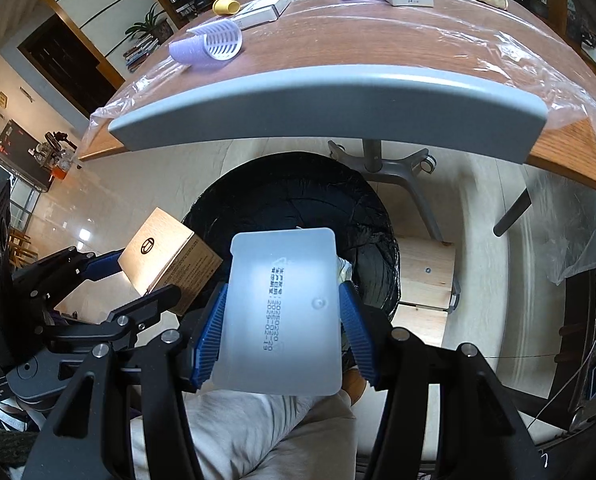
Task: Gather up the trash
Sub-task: 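Carry both held boxes off the table edge over the black bin, then open both tools to drop the boxes into the black bin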
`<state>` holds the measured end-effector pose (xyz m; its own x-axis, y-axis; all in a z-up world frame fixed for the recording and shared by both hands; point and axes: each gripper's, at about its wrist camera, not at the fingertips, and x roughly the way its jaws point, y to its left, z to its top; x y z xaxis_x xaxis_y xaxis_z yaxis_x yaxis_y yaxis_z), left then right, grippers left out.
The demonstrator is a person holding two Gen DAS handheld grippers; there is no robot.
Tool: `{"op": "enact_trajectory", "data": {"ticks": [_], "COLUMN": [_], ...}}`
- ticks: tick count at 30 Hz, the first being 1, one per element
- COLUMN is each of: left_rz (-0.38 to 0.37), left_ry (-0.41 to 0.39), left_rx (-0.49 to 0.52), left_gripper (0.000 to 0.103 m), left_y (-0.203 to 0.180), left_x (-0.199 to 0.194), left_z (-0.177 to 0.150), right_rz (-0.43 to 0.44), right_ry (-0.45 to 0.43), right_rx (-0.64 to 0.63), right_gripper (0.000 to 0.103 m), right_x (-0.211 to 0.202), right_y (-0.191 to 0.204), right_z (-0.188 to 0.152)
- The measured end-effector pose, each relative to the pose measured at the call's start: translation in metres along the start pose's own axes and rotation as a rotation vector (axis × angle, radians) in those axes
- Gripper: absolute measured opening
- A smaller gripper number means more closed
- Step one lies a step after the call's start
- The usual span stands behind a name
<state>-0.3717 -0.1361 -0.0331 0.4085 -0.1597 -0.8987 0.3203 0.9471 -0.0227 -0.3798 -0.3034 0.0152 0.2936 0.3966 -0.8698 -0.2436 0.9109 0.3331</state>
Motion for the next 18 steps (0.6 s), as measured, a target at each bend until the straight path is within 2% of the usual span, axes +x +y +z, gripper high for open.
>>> {"op": "enact_trajectory", "data": {"ticks": [18], "left_rz": [0.032], "left_ry": [0.071], "left_rx": [0.033], "left_gripper": [0.059], "left_y": [0.004], "left_x": [0.034], "left_z": [0.009], "right_rz": [-0.045], "right_ry": [0.054], "right_rx": [-0.010], "right_gripper": [0.054], "right_x": [0.025], "right_y": [-0.001], "right_z": [0.007]}}
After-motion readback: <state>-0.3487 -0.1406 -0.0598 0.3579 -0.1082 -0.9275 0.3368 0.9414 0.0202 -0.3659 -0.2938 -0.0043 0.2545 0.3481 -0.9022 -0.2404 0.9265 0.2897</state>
